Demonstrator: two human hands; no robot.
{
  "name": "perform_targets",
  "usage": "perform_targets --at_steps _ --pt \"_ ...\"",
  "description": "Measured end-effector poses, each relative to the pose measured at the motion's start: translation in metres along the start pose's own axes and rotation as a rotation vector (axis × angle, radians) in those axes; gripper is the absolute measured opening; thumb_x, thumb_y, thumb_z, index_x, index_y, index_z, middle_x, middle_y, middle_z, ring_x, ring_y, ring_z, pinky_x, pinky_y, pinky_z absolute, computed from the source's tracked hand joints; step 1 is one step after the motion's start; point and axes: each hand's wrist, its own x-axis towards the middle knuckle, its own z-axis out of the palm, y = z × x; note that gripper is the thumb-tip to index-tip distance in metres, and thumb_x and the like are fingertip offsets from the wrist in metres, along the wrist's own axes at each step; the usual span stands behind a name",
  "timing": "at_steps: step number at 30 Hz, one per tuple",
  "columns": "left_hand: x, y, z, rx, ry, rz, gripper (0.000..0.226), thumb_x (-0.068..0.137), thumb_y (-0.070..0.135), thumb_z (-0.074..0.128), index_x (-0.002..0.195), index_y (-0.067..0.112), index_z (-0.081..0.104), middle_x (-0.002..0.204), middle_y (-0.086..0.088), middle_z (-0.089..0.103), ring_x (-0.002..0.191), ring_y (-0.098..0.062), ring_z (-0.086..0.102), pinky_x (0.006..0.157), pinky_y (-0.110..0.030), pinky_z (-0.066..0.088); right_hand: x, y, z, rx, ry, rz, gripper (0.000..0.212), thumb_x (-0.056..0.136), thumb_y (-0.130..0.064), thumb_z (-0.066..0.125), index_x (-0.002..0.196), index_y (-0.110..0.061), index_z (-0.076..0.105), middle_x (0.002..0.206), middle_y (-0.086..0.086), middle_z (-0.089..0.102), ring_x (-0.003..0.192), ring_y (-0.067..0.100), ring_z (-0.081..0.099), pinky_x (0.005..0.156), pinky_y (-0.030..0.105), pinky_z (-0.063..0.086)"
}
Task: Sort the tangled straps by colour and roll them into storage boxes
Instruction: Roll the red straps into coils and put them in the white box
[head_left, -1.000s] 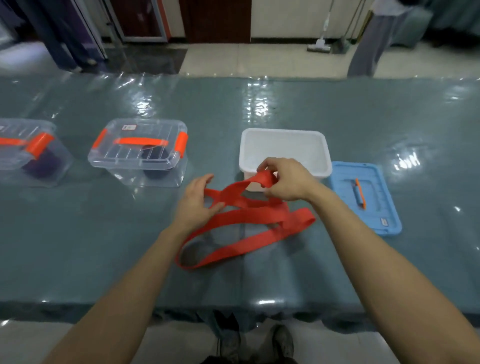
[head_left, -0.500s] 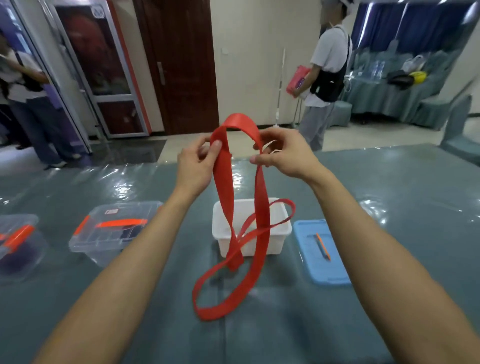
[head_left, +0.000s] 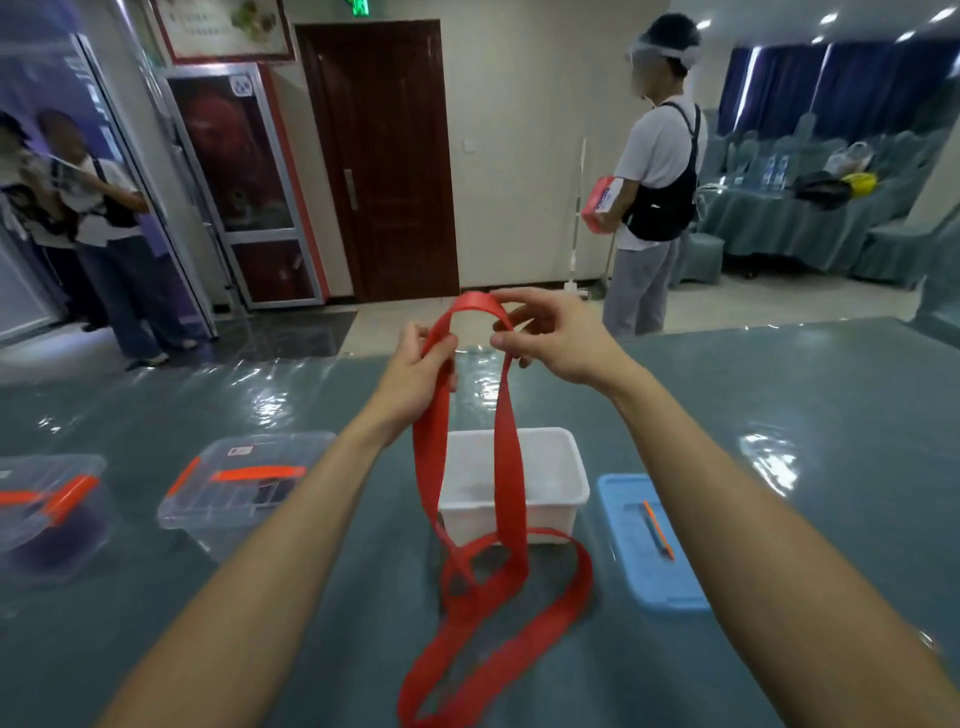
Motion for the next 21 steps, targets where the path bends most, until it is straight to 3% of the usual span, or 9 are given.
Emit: perform_targets --at_steps 3,5,8,12,14,17,19,21 --pt "-0.018 -0.028 0.009 -0.064 -0.018 -0.101 0.046 0.088 0.061 0.065 0.108 0.026 0.044 0.076 0.006 0.065 0.068 -0.022 0.062 0.074 -0.045 0.052 -0.014 0.031 0.015 -0.068 -0.077 0.101 0.049 0.095 -0.015 0.083 0.142 -0.018 0.068 0.114 0.012 0.075 0.08 0.032 0.074 0.066 0.029 0.062" --pt "-0.03 -0.043 0.017 -0.073 -0.039 -0.126 0.043 0.089 0.063 0.059 0.109 0.028 0.044 0.08 0.002 0.064 0.072 -0.024 0.062 0.077 -0.047 0.051 -0.025 0.051 0.023 -0.058 -0.065 0.152 0.052 0.092 -0.018 0.086 0.141 -0.018 0.068 0.114 0.014 0.073 0.085 0.036 0.075 0.068 0.033 0.065" --pt "-0.043 -0.06 0.026 0.021 -0.094 -0.136 0.039 0.091 0.062 0.051 0.112 0.029 0.046 0.086 0.004 0.069 0.077 -0.021 0.069 0.081 -0.046 0.057 -0.039 0.072 0.032 -0.001 -0.088 0.202 0.055 0.089 -0.019 0.089 0.14 -0.019 0.068 0.115 0.018 0.072 0.079 0.026 0.073 0.072 0.036 0.067" --pt "-0.046 -0.066 0.03 0.135 -0.127 -0.059 0.009 0.11 0.031 0.058 0.117 0.034 0.054 0.107 0.003 0.072 0.093 -0.005 0.071 0.088 -0.032 0.055 -0.046 0.085 0.034 0.078 -0.128 0.202 0.056 0.088 -0.019 0.091 0.14 -0.021 0.069 0.109 0.019 0.074 0.074 0.026 0.077 0.079 0.045 0.068" --pt "-0.042 -0.061 0.032 0.265 -0.13 0.041 0.018 0.112 0.019 0.057 0.118 0.035 0.063 0.109 0.007 0.074 0.1 -0.005 0.071 0.09 -0.029 0.054 -0.043 0.081 0.035 0.082 -0.12 0.17 0.069 0.085 -0.021 0.093 0.147 -0.025 0.063 0.112 0.017 0.071 0.076 0.033 0.079 0.082 0.048 0.067" --pt "-0.03 -0.044 0.034 0.24 -0.052 0.099 0.021 0.107 0.015 0.066 0.123 0.027 0.072 0.117 0.002 0.075 0.111 -0.021 0.072 0.1 -0.043 0.06 -0.028 0.065 0.031 0.026 -0.056 0.087 0.067 0.086 -0.026 0.092 0.146 -0.031 0.063 0.12 0.015 0.068 0.084 0.04 0.077 0.085 0.05 0.066" --pt "-0.022 -0.036 0.028 0.116 -0.066 0.055 0.035 0.097 0.021 0.073 0.131 0.028 0.071 0.124 0.001 0.076 0.118 -0.02 0.071 0.106 -0.043 0.058 -0.016 0.054 0.026 0.03 -0.011 0.05 0.061 0.088 -0.02 0.09 0.143 -0.029 0.065 0.12 0.017 0.068 0.09 0.044 0.074 0.086 0.052 0.065" --pt "-0.022 -0.036 0.024 -0.004 -0.196 -0.047 0.059 0.086 0.023 0.082 0.143 0.029 0.064 0.133 0.0 0.076 0.128 -0.019 0.069 0.109 -0.04 0.057 -0.007 0.044 0.021 0.066 0.012 0.02 0.055 0.089 -0.012 0.087 0.139 -0.026 0.068 0.119 0.02 0.068 0.092 0.047 0.073 0.084 0.051 0.067"
